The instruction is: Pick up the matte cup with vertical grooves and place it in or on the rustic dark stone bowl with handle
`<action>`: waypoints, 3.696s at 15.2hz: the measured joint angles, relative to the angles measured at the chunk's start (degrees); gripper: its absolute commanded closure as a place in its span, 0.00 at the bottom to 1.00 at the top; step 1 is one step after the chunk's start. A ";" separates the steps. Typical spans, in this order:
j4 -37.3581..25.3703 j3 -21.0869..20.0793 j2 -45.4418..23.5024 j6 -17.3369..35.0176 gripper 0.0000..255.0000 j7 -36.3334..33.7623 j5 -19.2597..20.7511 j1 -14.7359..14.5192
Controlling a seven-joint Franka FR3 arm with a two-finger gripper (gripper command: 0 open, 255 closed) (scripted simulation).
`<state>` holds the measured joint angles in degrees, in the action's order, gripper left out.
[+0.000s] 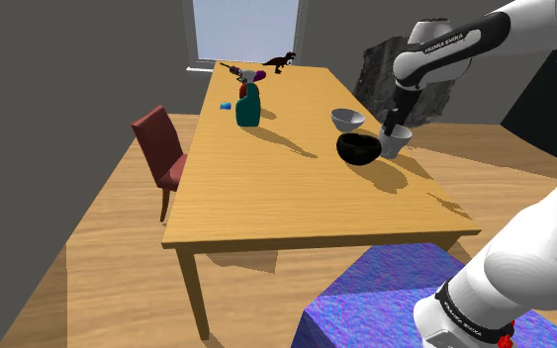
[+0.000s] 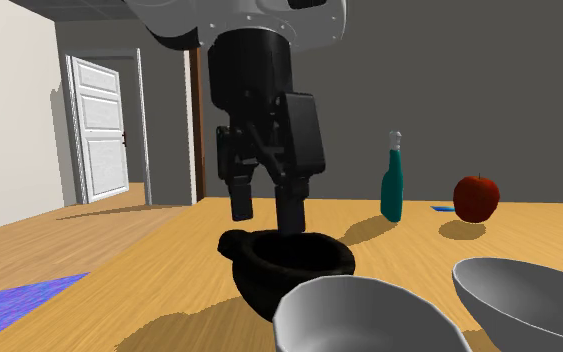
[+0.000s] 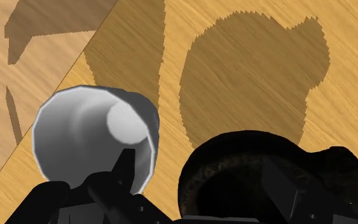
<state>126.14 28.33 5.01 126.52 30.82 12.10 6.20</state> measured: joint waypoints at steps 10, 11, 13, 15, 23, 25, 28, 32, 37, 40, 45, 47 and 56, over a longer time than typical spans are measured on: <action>-4.08 1.70 -11.48 7.77 0.00 6.88 -5.92 1.77; -3.80 1.70 -11.87 8.40 0.00 7.00 -6.12 1.85; -3.58 1.74 -12.16 9.00 0.00 7.12 -6.29 1.96; -3.61 1.77 -12.26 9.12 0.00 7.20 -6.36 2.01; -3.40 1.72 -12.21 9.17 1.00 7.14 -6.32 1.92; -3.41 1.71 -12.21 9.16 1.00 7.14 -6.32 1.92; -3.45 1.71 -12.25 9.14 1.00 7.17 -6.36 1.93; -4.37 1.82 -10.85 6.93 1.00 6.88 -5.61 1.74; -6.39 1.85 -9.13 3.37 1.00 6.61 -4.82 1.48; -7.79 1.83 -7.97 0.94 1.00 6.46 -4.31 1.33; -9.83 1.77 -6.15 -2.75 1.00 6.32 -3.54 1.15; -10.96 1.70 -5.87 -4.13 1.00 6.36 -3.49 1.07; -16.34 1.44 -4.21 -10.98 1.00 6.63 -3.05 0.80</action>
<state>109.80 29.77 0.80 115.54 37.45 9.04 7.00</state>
